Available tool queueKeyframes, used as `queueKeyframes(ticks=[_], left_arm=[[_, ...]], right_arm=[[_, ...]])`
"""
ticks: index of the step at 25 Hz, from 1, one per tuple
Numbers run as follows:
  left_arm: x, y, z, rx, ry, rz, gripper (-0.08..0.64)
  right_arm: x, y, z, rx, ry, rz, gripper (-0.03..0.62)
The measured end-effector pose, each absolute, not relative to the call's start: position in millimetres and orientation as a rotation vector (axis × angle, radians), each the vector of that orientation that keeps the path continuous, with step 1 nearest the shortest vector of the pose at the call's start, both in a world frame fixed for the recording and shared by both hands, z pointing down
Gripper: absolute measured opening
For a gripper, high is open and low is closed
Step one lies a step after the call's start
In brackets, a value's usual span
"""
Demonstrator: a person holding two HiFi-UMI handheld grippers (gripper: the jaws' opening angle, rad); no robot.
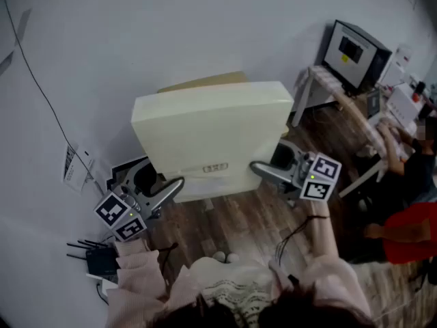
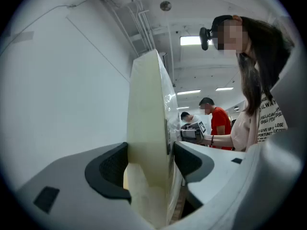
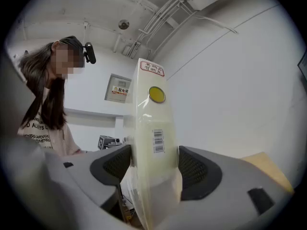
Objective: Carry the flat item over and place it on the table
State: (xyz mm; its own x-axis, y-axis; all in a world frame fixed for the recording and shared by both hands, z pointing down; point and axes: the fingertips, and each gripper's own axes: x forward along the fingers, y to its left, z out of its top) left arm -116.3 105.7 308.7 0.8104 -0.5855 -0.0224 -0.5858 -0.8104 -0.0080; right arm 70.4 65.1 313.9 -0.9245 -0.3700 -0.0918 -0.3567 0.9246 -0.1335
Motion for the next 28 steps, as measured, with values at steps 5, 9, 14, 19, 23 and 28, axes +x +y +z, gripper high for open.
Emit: queueKeyframes(ticks=[5, 9, 14, 19, 23, 28], left_arm=[[-115.2, 105.4, 308.2, -2.971, 0.964, 0.033, 0.301], [-114.4, 106.5, 307.8, -2.97, 0.964, 0.031, 0.301], [-115.2, 105.6, 308.6, -2.971, 0.964, 0.04, 0.302], [-106.3, 107.7, 309.3, -2.97, 0.973, 0.041, 0.302], [-100.7, 107.6, 308.9, -2.962, 0.981, 0.039, 0.302], [-86.8, 107.9, 307.1, -2.946, 1.002, 0.046, 0.302]], right_arm=[[70.9, 65.3, 313.5, -0.56, 2.968, -0.166, 0.312], [71.5, 66.3, 312.8, -0.562, 2.971, -0.164, 0.313], [70.5, 65.6, 312.0, -0.566, 2.975, -0.156, 0.313], [78.8, 66.9, 313.0, -0.553, 2.991, -0.137, 0.319], [84.0, 66.2, 311.9, -0.543, 2.998, -0.109, 0.319], [96.8, 64.0, 309.1, -0.518, 2.997, -0.089, 0.319]])
